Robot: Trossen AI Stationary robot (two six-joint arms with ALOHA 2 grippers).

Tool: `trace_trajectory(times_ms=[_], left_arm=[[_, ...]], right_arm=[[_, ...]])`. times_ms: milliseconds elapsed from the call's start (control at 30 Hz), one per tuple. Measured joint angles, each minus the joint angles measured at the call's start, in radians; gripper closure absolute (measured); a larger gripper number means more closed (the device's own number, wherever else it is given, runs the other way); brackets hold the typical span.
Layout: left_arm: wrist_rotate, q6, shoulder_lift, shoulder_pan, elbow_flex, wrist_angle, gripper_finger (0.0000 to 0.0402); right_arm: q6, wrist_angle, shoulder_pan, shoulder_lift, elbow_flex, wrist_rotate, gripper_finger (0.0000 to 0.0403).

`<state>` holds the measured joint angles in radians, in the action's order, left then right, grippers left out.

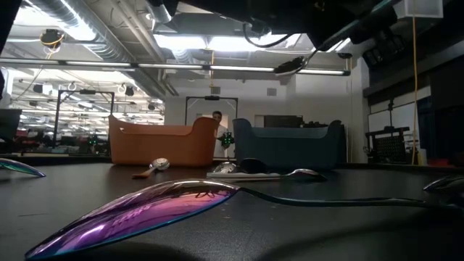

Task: Sort silverware by color (type)
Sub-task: Put the white patterned spoon into the top orange bin

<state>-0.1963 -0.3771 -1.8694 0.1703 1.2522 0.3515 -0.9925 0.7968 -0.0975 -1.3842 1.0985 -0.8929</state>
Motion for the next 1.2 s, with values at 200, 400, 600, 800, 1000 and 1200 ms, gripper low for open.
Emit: trace_trajectory(times_ms=[200, 400, 600, 800, 1000, 1200], left_arm=[[0.0, -0.001, 0.0, -0.01, 0.0, -0.003, 0.0262], [-0.014, -0.002, 0.0, -0.013, 0.0, -0.002, 0.0263], [-0.023, -0.002, 0.0, -0.013, 0.0, -0.002, 0.0276], [-0.022, -0.002, 0.0, -0.013, 0.0, -0.003, 0.0318], [-0.014, -0.012, 0.0, -0.011, 0.0, -0.011, 0.0363], [-0.011, -0.056, 0.0, -0.011, 0.0, -0.011, 0.039]], right_arm=[[-0.075, -0.118, 0.0, 0.0, 0.0, -0.035, 0.0397], [-0.106, -0.162, 0.0, 0.0, 0.0, -0.047, 0.0398], [-0.106, -0.161, 0.0, 0.0, 0.0, -0.043, 0.0398], [-0.104, -0.161, 0.0, 0.0, 0.0, -0.034, 0.0397], [-0.104, -0.157, -0.001, 0.0, 0.0, -0.039, 0.0397], [-0.104, -0.157, -0.002, 0.001, 0.0, -0.038, 0.0397]])
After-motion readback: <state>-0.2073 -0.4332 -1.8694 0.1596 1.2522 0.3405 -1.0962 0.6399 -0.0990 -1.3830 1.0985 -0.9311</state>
